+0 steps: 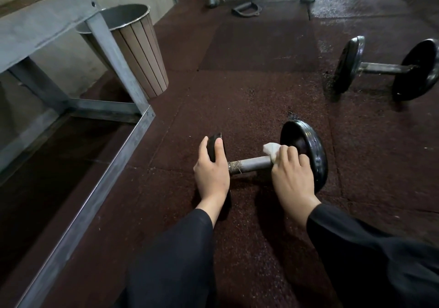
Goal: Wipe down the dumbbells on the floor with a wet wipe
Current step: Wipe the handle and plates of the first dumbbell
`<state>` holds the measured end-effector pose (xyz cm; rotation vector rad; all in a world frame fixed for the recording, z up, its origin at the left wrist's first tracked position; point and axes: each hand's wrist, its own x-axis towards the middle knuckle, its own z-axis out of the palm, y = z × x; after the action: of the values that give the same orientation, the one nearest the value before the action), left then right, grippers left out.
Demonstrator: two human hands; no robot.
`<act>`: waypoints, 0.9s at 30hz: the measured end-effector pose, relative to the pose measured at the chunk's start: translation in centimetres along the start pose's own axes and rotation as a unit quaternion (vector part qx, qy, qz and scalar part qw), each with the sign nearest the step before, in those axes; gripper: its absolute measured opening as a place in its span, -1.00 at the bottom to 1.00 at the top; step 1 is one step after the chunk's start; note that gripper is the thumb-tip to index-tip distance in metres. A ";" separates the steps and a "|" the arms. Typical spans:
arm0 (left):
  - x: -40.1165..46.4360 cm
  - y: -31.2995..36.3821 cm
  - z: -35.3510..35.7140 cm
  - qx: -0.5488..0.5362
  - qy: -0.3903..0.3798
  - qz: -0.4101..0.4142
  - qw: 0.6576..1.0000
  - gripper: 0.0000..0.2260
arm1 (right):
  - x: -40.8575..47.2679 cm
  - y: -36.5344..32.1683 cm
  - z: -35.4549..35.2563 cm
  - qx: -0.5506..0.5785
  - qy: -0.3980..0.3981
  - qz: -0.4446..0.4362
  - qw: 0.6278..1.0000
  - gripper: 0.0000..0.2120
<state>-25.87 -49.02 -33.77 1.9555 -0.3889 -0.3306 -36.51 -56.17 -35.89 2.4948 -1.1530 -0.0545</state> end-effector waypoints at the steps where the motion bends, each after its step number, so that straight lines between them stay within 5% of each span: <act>1: 0.0 0.0 0.0 0.001 0.000 -0.001 1.000 -0.57 | 0.1 -0.1 -0.2 -0.006 -0.004 -0.006 1.000 -0.57; 5: -0.1 0.0 0.0 0.003 -0.002 -0.002 1.000 -0.57 | 0.9 0.5 -0.1 -0.004 0.032 -0.041 0.999 -0.57; 12: -0.4 -0.1 -0.1 0.002 -0.001 0.009 1.000 -0.57 | 0.1 0.4 -0.9 -0.043 -0.025 0.001 0.999 -0.61; 17: -0.3 -0.2 -0.1 0.000 -0.003 0.005 1.000 -0.57 | 0.5 0.5 0.5 -0.011 0.033 -0.050 0.998 -0.46; 27: -0.2 -0.3 0.1 0.001 0.004 0.008 1.000 -0.57 | 1.2 0.2 1.6 0.103 -0.018 -0.006 0.995 -0.55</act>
<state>-26.02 -48.92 -34.12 1.9542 -0.4010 -0.3125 -36.13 -57.69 -37.12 2.6908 -1.2128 0.0161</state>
